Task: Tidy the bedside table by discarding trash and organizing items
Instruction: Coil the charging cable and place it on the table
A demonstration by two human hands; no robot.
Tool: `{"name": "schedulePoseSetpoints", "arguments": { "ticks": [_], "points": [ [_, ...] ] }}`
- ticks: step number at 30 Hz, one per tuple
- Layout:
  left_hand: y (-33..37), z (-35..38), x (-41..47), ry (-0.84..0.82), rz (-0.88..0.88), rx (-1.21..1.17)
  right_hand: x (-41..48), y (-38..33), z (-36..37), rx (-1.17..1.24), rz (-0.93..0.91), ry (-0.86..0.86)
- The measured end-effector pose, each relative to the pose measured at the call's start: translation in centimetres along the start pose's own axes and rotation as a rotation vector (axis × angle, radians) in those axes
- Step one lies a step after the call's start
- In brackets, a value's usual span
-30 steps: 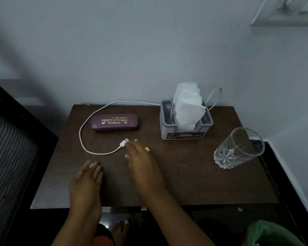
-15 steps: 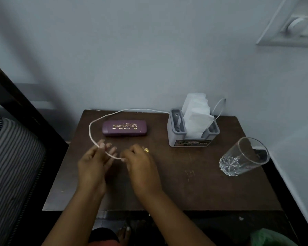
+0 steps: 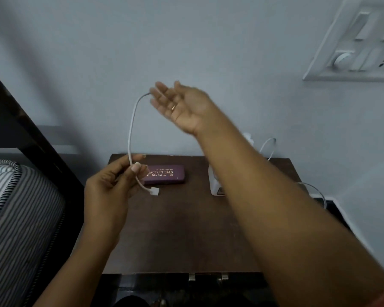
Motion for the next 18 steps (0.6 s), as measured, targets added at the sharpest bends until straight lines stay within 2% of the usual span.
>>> {"name": "schedulePoseSetpoints", "arguments": {
  "ticks": [2, 3, 4, 6, 7, 8, 10, 12, 14, 18],
  "points": [
    [0.8, 0.4, 0.0, -0.007, 0.013, -0.030, -0.8, -1.9, 0.2, -0.120, -0.028, 0.097],
    [1.1, 0.8, 0.0, -0.027, 0.023, -0.028, -1.4, -2.4, 0.2, -0.330, -0.081, 0.125],
    [1.7, 1.4, 0.0, -0.049, 0.031, -0.028, -2.1, -2.4, 0.4, -0.644, -0.172, 0.116],
    [3.0, 2.6, 0.1, -0.093, 0.075, 0.008, -2.8, -1.0, 1.1, -1.298, -0.367, -0.023],
    [3.7, 3.2, 0.3, -0.115, 0.120, 0.046, -2.8, -0.2, 1.2, -1.526, -0.437, -0.071],
    [4.4, 3.6, 0.3, -0.138, 0.156, 0.078, -2.6, 0.1, 1.3, -1.651, -0.531, -0.047],
    [5.5, 4.1, 0.4, -0.163, 0.191, 0.094, -2.4, -0.8, 1.0, -1.711, -0.724, 0.158],
    [6.2, 4.1, 0.5, -0.169, 0.165, 0.049, -2.3, -2.4, 0.6, -1.788, -0.899, 0.277],
    [6.9, 3.8, 0.5, -0.170, 0.139, 0.000, -2.6, -3.8, 0.4, -2.030, -1.106, 0.310],
    [7.9, 3.2, 0.9, -0.151, 0.084, -0.131, -3.5, -5.9, -0.4, -2.514, -1.360, 0.238]
  ]
}}
Point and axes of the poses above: each hand's wrist, its own x-axis towards the middle knuckle, its own z-axis out of the palm, y = z × x, the point moved 3 cm from there along x, towards the middle knuckle, and after that the axes turned 9 degrees about -x, right-handed, at the moved point
